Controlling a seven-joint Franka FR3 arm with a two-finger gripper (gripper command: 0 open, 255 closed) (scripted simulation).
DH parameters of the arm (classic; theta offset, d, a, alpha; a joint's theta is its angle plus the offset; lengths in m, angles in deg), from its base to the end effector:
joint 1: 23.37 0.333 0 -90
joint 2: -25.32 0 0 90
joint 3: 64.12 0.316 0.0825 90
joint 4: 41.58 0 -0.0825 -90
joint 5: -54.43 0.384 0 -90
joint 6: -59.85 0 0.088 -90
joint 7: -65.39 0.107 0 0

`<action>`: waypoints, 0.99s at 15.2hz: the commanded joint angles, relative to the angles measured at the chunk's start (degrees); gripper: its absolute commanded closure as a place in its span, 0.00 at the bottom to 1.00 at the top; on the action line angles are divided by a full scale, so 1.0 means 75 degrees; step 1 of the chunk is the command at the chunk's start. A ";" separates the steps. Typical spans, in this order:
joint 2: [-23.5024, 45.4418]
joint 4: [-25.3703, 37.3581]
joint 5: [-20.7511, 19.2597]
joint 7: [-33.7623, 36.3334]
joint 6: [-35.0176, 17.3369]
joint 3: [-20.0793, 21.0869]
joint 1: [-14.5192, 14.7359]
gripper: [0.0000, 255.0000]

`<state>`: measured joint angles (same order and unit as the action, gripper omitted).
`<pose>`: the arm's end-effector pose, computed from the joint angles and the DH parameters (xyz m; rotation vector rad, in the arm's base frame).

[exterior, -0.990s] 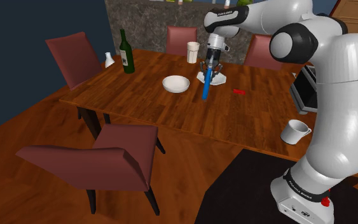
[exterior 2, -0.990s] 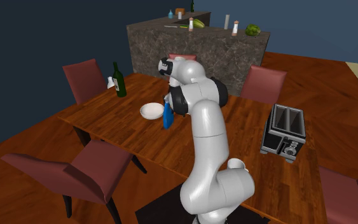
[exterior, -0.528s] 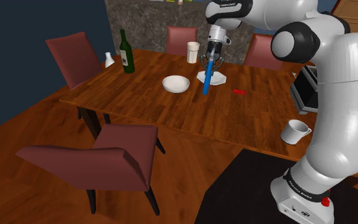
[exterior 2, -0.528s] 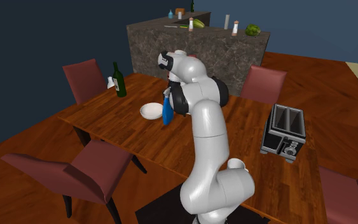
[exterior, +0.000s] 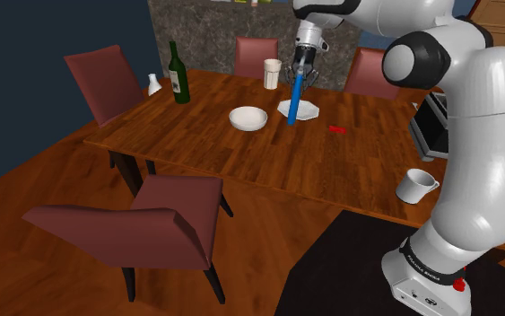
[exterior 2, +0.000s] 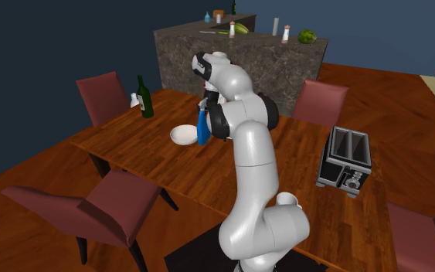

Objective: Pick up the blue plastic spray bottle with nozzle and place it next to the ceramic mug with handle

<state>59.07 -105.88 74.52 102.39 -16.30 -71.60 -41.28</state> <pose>0.6401 -0.2302 0.4525 -2.4547 1.4416 0.5846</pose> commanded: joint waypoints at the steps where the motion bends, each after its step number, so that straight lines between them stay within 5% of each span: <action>1: 0.0017 0.0235 0.0009 0.0056 0.0211 0.0005 -0.0027 1.00; 3: 0.0055 0.0462 0.0023 0.0110 0.0393 0.0013 -0.0050 1.00; 8: -0.1431 -0.1524 -0.0273 -0.0532 0.0050 -0.0242 -0.0207 1.00; 15: -0.2992 -0.3279 -0.0758 -0.1322 0.0026 -0.0605 -0.0545 1.00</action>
<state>38.52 -128.62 69.40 93.18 -16.29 -75.79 -45.08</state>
